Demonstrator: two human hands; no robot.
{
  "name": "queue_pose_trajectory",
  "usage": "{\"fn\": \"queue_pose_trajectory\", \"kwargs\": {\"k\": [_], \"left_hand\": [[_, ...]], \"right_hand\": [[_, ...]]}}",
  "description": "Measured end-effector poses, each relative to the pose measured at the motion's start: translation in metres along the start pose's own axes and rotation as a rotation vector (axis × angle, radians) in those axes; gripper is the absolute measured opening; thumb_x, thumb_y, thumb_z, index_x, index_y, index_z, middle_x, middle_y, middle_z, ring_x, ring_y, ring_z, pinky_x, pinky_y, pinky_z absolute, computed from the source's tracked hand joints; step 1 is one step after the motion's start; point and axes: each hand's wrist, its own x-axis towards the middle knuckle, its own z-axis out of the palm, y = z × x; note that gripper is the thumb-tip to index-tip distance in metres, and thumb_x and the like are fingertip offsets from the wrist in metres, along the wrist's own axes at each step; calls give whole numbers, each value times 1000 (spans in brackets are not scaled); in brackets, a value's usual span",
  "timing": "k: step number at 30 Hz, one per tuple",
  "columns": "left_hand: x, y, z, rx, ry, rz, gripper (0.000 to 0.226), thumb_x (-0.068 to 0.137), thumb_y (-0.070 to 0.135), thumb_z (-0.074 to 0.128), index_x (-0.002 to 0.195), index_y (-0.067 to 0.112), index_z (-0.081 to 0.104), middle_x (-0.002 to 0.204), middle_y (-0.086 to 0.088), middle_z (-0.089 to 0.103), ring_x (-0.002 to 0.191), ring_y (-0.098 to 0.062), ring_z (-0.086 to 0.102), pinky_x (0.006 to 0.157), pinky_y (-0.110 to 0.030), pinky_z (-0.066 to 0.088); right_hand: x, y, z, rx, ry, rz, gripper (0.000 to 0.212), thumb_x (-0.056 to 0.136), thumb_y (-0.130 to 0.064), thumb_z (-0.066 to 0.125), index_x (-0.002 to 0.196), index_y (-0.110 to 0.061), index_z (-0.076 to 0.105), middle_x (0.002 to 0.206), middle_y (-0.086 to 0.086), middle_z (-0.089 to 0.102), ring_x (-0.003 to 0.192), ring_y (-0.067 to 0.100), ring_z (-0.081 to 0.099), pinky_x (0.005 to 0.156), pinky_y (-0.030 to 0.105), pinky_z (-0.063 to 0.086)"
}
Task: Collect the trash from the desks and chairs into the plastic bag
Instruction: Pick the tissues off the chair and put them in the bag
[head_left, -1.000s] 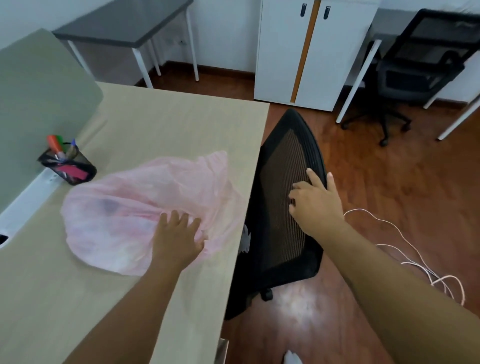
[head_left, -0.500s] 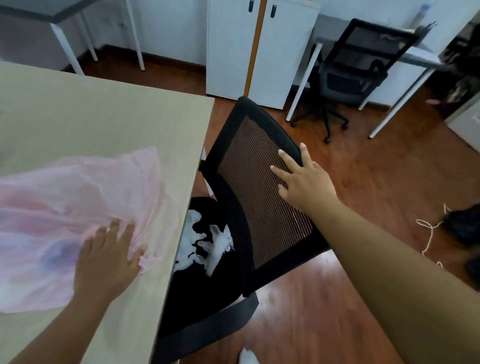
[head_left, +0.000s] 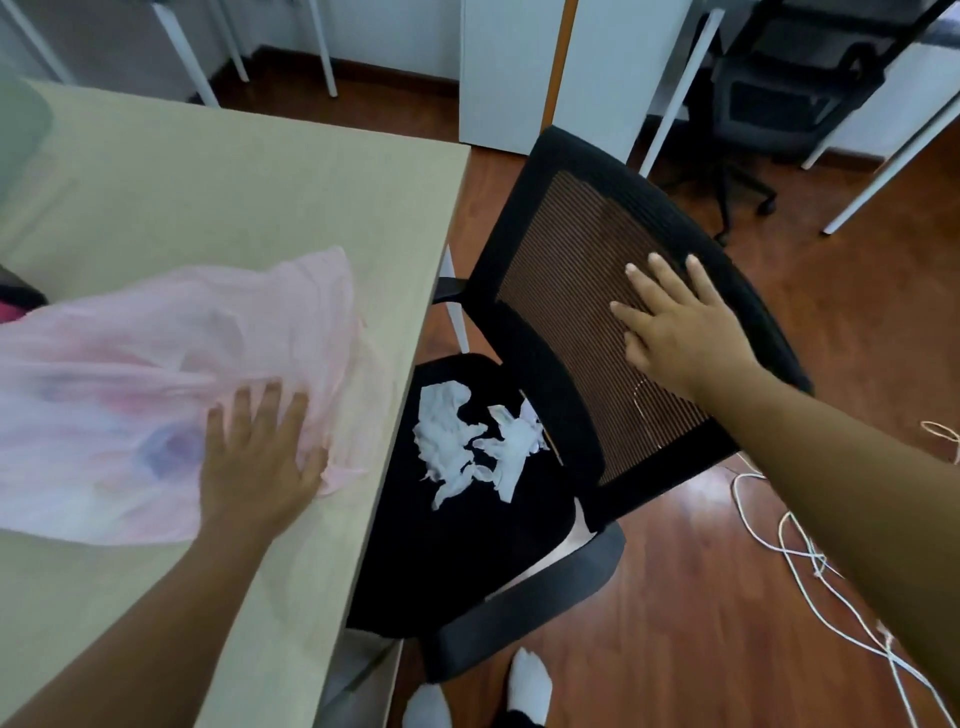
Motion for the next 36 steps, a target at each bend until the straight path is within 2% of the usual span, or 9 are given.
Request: {"fn": "queue_pose_trajectory", "kwargs": {"k": [5, 11, 16, 20, 22, 24, 26, 29, 36], "left_hand": [[-12, 19, -49, -58, 190, -57, 74, 91, 59, 36, 155, 28, 17, 162, -17, 9, 145, -50, 4, 115, -57, 1], [-31, 105, -56, -164, 368, 309, 68, 84, 52, 56, 145, 29, 36, 155, -16, 31, 140, -40, 27, 110, -59, 24], [-37, 179, -20, -257, -13, 295, 67, 82, 51, 59, 144, 30, 42, 155, -13, 34, 135, -41, 36, 108, -51, 32], [-30, 203, 18, -243, -482, 71, 79, 89, 58, 43, 152, 43, -1, 164, -6, 1, 144, -41, 19, 113, -48, 32], [-29, 205, 34, -284, -610, -47, 82, 90, 58, 43, 150, 45, -11, 163, -1, -12, 146, -40, 12, 112, -46, 33], [-22, 204, 48, -316, -654, -112, 86, 89, 59, 47, 149, 46, -13, 162, 1, -17, 146, -41, 11, 108, -47, 37], [-8, 199, 65, -331, -667, -133, 90, 87, 60, 52, 149, 47, -13, 162, 2, -20, 146, -42, 9, 104, -49, 41], [14, 193, 100, -349, -706, -151, 100, 83, 60, 60, 147, 50, -15, 160, 4, -24, 147, -42, 3, 104, -54, 39], [61, 185, 199, -175, -751, -38, 133, 59, 76, 70, 143, 46, -28, 148, -6, -47, 139, -51, -25, 108, -72, 6]], "right_hand": [[-45, -76, 21, 299, -39, 103, 53, 87, -37, 37, 133, -20, 57, 147, 16, 44, 140, 38, 33, 114, 56, 23], [-82, -100, 79, 307, -304, 55, 60, 87, -38, 58, 144, -29, 42, 154, 12, 34, 144, 36, 22, 117, 52, 12], [-94, -66, 119, 221, -280, -31, 57, 73, -27, 76, 127, -15, 63, 135, 19, 56, 133, 40, 42, 116, 49, 11], [-87, -74, 134, 400, 54, 45, 27, 86, -24, 55, 103, -14, 73, 105, 6, 69, 102, 30, 62, 100, 47, 40], [-77, -81, 140, 525, -8, 42, 33, 88, -27, 46, 103, -14, 72, 99, 3, 64, 88, 26, 61, 79, 40, 49], [-61, -87, 149, 642, -239, 49, 38, 90, -28, 52, 125, -17, 61, 120, 5, 54, 100, 25, 55, 73, 38, 53], [-43, -97, 167, 718, -522, 45, 65, 88, -29, 61, 147, -30, 33, 149, 7, 26, 124, 27, 39, 86, 39, 52], [-13, -118, 202, 777, -764, 55, 101, 81, -32, 73, 151, -42, 2, 158, 8, -12, 141, 34, 14, 102, 43, 44], [39, -161, 286, 312, -597, -183, 126, 65, -62, 76, 150, -37, -14, 157, 11, -26, 144, 46, -6, 110, 56, 29]]}}
